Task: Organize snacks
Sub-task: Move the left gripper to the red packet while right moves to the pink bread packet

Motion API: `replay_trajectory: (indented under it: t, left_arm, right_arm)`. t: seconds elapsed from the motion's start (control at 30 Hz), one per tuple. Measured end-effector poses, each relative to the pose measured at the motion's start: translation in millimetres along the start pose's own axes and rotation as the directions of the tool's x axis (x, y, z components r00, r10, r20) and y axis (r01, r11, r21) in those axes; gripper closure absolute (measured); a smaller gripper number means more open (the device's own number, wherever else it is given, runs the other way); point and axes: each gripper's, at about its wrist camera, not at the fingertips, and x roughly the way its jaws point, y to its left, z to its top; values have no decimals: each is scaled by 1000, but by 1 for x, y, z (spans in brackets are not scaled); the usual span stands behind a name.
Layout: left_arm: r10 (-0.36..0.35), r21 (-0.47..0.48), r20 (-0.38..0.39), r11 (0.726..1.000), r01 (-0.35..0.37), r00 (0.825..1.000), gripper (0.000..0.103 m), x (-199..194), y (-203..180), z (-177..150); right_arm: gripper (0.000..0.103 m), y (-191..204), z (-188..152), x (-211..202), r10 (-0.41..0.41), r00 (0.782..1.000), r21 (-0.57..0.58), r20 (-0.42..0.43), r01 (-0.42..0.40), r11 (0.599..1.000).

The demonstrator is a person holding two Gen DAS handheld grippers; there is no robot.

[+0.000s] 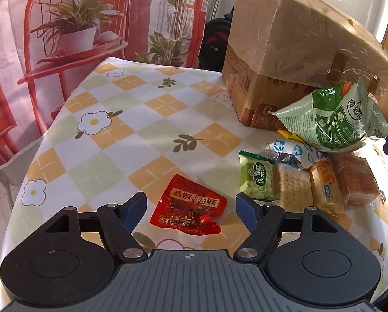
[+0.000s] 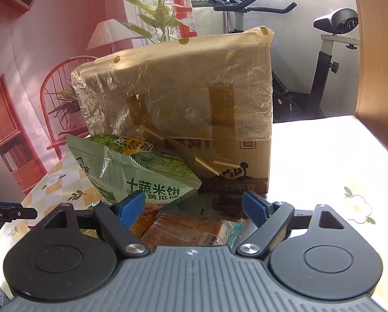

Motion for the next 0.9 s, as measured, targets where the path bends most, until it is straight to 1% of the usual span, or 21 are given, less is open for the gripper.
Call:
replay_trajectory:
  t: [0.07, 0.1, 0.2, 0.37, 0.5, 0.6, 0.67, 0.73, 0.77, 0.8, 0.83, 0.9]
  left_arm:
    - [41, 44, -5, 998, -40, 999, 26, 6, -3, -5]
    - [47, 53, -5, 997, -47, 999, 26, 8, -2, -7]
    - [37, 58, -25, 998, -35, 999, 25, 14, 1, -7]
    - [48, 88, -50, 995, -44, 998, 25, 23, -3, -8]
    - [81, 105, -36, 991, -77, 996, 25, 25, -8, -11]
    - [94, 96, -31, 991, -91, 995, 27, 23, -13, -13]
    - [90, 100, -19, 991, -88, 996, 37, 20, -15, -15]
    - [88, 100, -11, 991, -87, 996, 40, 17, -16, -16]
    - [89, 96, 1, 991, -88, 996, 47, 14, -16, -17]
    - [84, 89, 14, 992, -84, 996, 51, 11, -17, -18]
    - [79, 79, 17, 994, -80, 997, 57, 9, -18, -17]
    - [75, 60, 13, 995, -76, 997, 60, 7, -19, -16]
  right_arm:
    - [19, 0, -2, 4, 4, 1000, 9, -15, -4, 1000]
    - [19, 1, -2, 4, 2, 1000, 10, -17, -2, 1000]
    - [19, 1, -4, 5, -3, 1000, 10, -21, 4, 1000]
    - [19, -1, -6, 6, -10, 999, 24, -34, 11, 1000]
    - [19, -1, -7, 7, -10, 999, 26, -38, 11, 1000]
    - [19, -1, -8, 7, -7, 999, 31, -44, 8, 999]
    - [19, 0, -9, 8, -4, 999, 31, -47, 6, 1000]
    - [19, 0, -10, 8, -1, 999, 33, -48, 3, 999]
    - [19, 0, -11, 8, 0, 999, 35, -50, 2, 999]
    - [19, -1, -11, 8, 1, 999, 36, -51, 1, 999]
    - [19, -1, -12, 8, 3, 999, 39, -52, -1, 999]
    - [19, -2, -12, 8, 6, 998, 43, -56, -4, 999]
